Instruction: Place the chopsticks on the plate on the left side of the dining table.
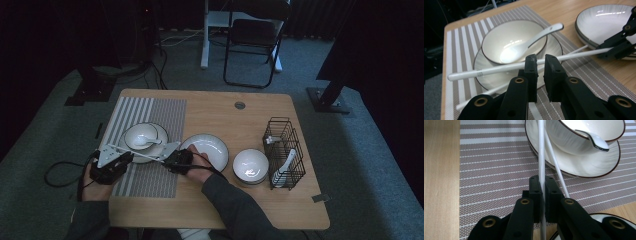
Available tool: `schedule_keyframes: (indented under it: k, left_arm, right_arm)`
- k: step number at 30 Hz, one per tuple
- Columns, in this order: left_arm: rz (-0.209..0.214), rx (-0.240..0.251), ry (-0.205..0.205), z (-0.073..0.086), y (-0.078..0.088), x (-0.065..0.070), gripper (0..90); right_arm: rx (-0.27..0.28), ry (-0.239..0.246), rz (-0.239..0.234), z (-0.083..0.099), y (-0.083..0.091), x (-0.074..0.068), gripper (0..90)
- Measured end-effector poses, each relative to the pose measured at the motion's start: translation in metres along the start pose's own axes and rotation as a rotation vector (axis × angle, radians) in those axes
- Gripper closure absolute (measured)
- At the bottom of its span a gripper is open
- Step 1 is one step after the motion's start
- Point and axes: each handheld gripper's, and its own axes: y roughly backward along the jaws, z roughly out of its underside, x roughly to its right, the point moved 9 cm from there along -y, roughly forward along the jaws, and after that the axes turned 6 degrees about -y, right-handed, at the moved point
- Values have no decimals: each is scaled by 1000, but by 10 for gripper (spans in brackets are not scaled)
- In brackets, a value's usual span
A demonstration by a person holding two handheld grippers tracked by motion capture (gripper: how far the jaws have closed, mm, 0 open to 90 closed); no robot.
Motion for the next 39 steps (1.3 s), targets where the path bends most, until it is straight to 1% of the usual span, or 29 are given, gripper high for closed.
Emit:
schedule_keyframes:
  k: [3,8,10,18,22,28,32,39]
  left_arm:
    - [6,-21,14,8,-6,1,838]
    - [15,-48,23,18,-13,3,853]
    - [19,-56,30,21,-15,3,854]
    - [32,-81,38,30,-23,5,864]
    - [45,-93,45,34,-28,7,864]
    - [52,-94,49,34,-33,8,864]
    - [55,-95,41,32,-36,10,864]
    - [56,-106,34,30,-43,10,868]
  right_arm:
    - [-10,7,-3,0,-3,0,863]
    - [-25,21,-7,2,-11,1,863]
    - [-32,32,-9,2,-13,1,863]
    - [-57,66,-17,-1,-23,-2,862]
    - [-71,83,-20,0,-29,-1,862]
    - [-85,96,-25,1,-34,-2,862]
    - [-96,113,-24,1,-36,-3,862]
    - [-109,114,-16,1,-37,0,861]
